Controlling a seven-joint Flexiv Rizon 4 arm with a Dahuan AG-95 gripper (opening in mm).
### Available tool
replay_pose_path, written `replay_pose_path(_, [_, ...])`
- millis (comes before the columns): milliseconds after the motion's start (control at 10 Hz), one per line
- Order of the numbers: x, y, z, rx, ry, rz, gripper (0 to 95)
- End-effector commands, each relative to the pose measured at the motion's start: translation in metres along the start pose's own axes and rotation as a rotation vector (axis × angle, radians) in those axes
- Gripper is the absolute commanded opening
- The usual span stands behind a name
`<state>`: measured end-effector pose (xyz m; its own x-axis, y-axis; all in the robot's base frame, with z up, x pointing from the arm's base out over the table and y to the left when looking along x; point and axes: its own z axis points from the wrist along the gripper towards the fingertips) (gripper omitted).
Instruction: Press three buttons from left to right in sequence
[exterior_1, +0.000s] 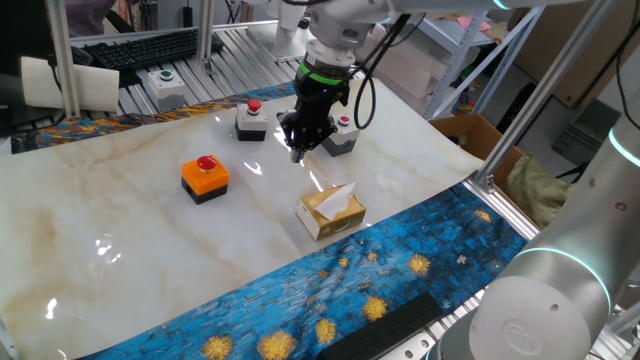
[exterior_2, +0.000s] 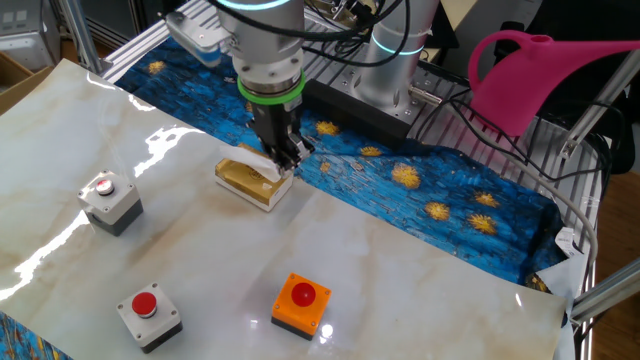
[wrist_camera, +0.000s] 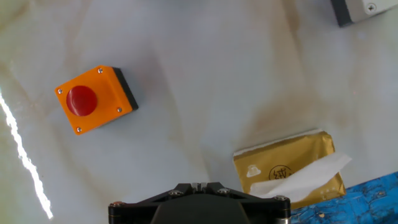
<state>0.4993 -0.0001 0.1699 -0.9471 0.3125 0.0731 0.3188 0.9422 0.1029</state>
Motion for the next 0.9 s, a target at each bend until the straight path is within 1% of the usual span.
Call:
replay_pose_path(100, [-0.0006,0.0004,-0.0001,0.008,0.03,-0.008,0.0])
replay_pose_path(200, [-0.0006,0.0004,-0.0001,0.01,0.033,-0.013,0.0])
replay_pose_path(400, [-0.0006,0.0004,-0.0001,0.015,0.026,0.005,0.0])
replay_pose_path(900, [-0.0006,0.0004,-0.0001,0.014,0.031,0.015,0.0])
